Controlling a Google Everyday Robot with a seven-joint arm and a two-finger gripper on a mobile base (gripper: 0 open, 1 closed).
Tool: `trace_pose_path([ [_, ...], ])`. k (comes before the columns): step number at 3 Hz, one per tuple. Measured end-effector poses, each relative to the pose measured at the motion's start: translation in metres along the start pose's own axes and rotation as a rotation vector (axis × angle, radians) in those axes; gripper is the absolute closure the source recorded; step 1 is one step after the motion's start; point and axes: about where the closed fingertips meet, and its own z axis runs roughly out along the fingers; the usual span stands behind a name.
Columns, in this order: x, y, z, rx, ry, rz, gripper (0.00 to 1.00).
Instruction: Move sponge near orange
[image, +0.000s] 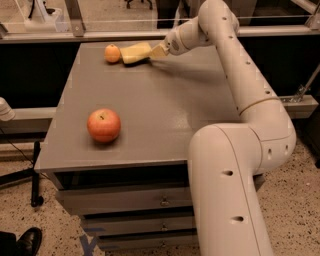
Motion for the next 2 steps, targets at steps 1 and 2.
trace_pose_path([
  [1, -0.0005, 0.001, 0.0005, -0.005, 0.004, -0.003, 0.14],
  [2, -0.005, 0.0027, -0.0019, -0.008, 0.001, -0.011, 0.0],
])
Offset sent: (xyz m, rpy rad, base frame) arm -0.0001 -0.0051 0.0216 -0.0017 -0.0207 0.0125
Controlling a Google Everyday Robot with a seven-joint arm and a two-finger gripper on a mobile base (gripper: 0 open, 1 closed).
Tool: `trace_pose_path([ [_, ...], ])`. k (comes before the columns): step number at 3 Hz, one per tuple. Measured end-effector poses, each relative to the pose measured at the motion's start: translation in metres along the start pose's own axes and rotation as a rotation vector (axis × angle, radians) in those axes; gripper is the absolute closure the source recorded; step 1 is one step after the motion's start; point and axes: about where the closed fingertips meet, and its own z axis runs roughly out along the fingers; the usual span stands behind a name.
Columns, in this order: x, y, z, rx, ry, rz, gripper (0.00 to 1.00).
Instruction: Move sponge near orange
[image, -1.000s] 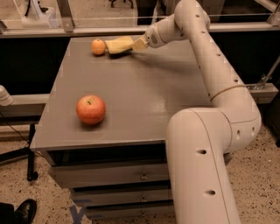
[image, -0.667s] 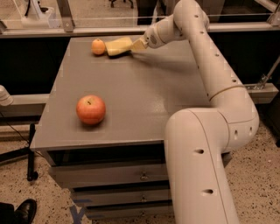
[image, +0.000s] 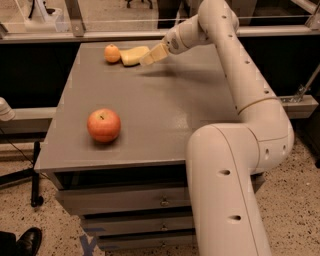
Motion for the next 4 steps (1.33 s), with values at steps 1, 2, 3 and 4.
trace_pose_path([
  [1, -0.003, -0.002, -0.018, 0.009, 0.002, -0.011, 0.0],
  [2, 0.0, -0.011, -0.066, 0.044, 0.01, 0.0, 0.0],
  [3, 0.012, -0.018, -0.129, 0.087, 0.023, 0.032, 0.0],
  [4, 0.015, -0.019, -0.139, 0.095, 0.025, 0.037, 0.0],
])
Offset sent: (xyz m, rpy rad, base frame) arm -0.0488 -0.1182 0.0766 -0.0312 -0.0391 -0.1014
